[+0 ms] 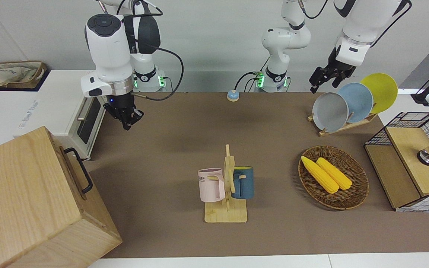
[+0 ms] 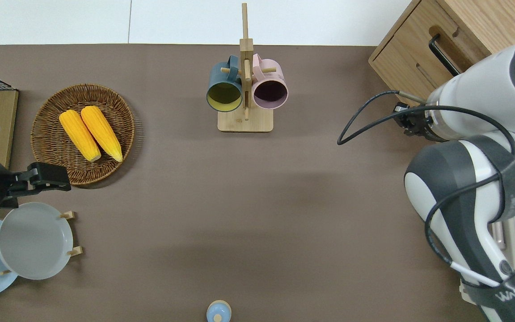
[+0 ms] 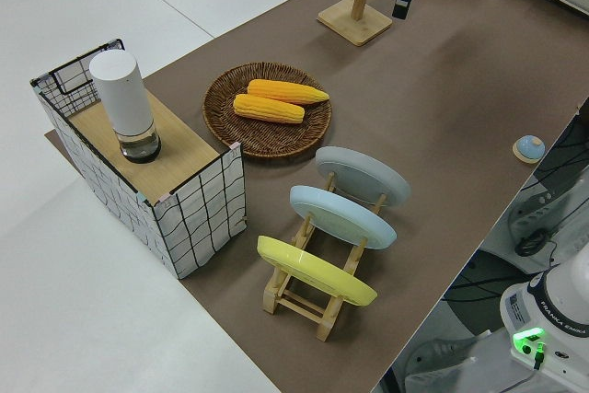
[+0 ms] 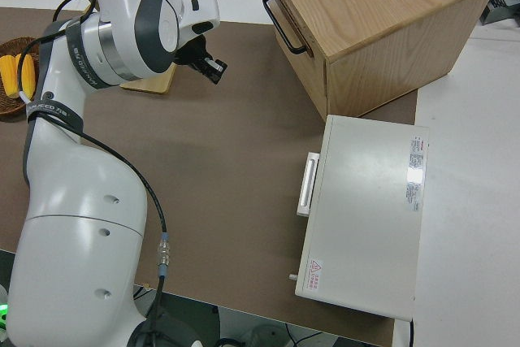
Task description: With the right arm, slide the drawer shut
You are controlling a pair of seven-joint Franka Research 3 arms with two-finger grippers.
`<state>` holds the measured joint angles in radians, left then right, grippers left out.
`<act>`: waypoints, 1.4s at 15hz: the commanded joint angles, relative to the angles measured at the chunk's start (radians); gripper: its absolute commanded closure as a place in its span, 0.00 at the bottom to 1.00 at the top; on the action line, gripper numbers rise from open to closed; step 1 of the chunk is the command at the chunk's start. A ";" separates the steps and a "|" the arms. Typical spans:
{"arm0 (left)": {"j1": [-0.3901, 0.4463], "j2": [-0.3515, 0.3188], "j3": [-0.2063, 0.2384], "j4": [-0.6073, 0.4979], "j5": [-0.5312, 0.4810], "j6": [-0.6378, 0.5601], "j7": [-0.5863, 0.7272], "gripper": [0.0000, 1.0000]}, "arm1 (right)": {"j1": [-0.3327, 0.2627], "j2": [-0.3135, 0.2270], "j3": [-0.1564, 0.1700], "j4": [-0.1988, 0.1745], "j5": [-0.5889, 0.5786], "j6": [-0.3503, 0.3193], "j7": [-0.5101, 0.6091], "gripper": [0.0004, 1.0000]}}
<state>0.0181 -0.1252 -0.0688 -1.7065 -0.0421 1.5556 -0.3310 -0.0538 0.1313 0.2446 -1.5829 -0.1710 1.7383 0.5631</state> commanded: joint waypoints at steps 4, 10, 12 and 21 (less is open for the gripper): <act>-0.001 -0.008 0.004 0.004 -0.001 -0.015 0.009 0.01 | 0.006 -0.104 -0.004 -0.032 0.087 -0.126 -0.239 0.01; -0.001 -0.008 0.004 0.004 -0.001 -0.017 0.009 0.01 | 0.006 -0.140 -0.011 -0.020 0.145 -0.200 -0.390 0.01; -0.001 -0.008 0.004 0.004 -0.001 -0.017 0.009 0.01 | 0.006 -0.145 -0.013 -0.017 0.153 -0.203 -0.408 0.01; -0.001 -0.008 0.004 0.004 -0.001 -0.017 0.009 0.01 | 0.029 -0.144 -0.018 0.026 0.163 -0.200 -0.397 0.01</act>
<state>0.0181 -0.1252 -0.0688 -1.7064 -0.0421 1.5556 -0.3310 -0.0377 -0.0044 0.2355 -1.5663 -0.0300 1.5464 0.1875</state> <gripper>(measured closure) 0.004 0.009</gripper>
